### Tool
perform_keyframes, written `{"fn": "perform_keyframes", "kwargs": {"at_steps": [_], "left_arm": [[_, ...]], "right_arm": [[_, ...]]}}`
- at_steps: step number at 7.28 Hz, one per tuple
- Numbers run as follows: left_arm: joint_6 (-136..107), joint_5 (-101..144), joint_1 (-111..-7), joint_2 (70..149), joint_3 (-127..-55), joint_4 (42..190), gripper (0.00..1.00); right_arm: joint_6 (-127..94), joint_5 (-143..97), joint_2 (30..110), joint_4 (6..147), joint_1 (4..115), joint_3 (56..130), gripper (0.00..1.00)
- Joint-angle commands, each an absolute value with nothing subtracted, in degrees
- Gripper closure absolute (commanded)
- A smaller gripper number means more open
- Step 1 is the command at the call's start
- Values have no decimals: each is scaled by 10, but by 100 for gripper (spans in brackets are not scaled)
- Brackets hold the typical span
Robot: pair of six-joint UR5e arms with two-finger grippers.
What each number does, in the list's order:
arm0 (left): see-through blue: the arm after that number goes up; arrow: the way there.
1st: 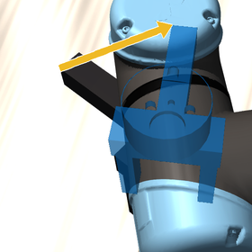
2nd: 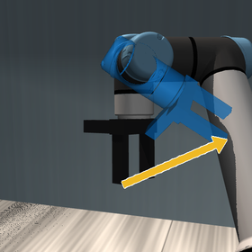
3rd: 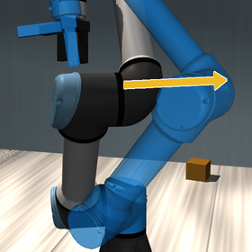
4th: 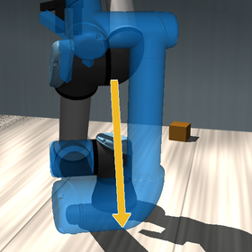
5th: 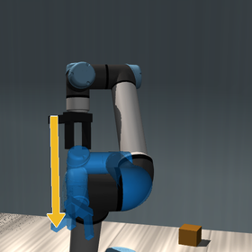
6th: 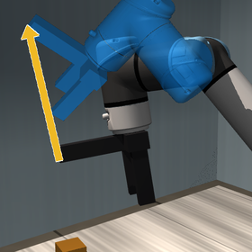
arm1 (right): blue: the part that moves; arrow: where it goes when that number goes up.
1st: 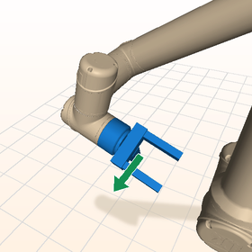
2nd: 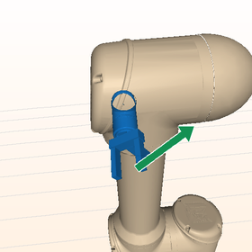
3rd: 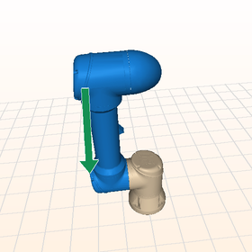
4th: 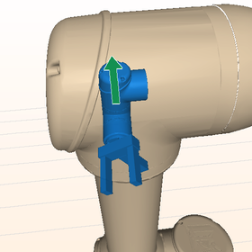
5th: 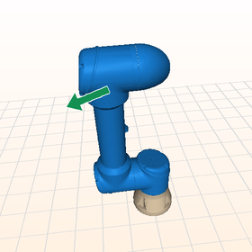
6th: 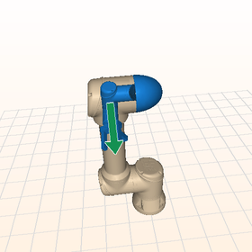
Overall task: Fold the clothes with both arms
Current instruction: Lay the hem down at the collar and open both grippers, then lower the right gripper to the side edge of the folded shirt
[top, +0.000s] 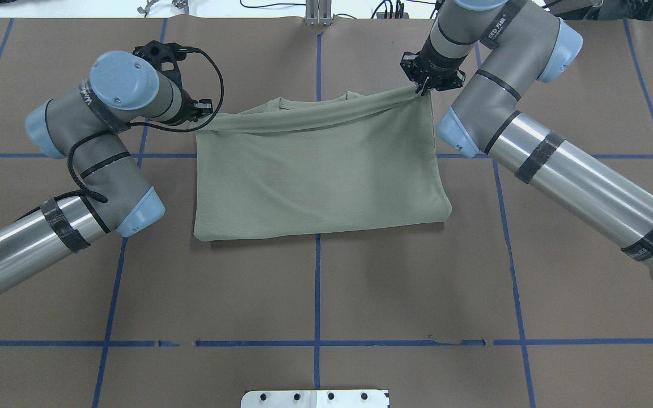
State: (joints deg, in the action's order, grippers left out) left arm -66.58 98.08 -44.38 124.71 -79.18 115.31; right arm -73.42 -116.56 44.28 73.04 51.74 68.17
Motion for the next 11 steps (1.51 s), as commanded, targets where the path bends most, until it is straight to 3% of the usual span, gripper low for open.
{"fn": "perform_keyframes", "kwargs": {"at_steps": [1,2,5,7,9,11], "left_arm": [[-667,981,-444,1247,-794,1153,26],[-667,981,-444,1248,-795,1152,0],[-666,982,-447,1247,-808,1145,0],[-668,998,-448,1244,-836,1140,0],[-668,998,-449,1240,-860,1121,0],[-677,998,-448,1239,-876,1112,0]], "right_arm": [[-734,-1164,446,730,512,681,40],[-733,-1143,444,730,503,683,0],[-718,-1145,471,730,501,720,0],[-726,-1144,580,732,450,874,0],[-730,-1147,665,740,414,974,0],[-732,-1141,692,739,378,977,0]]}}
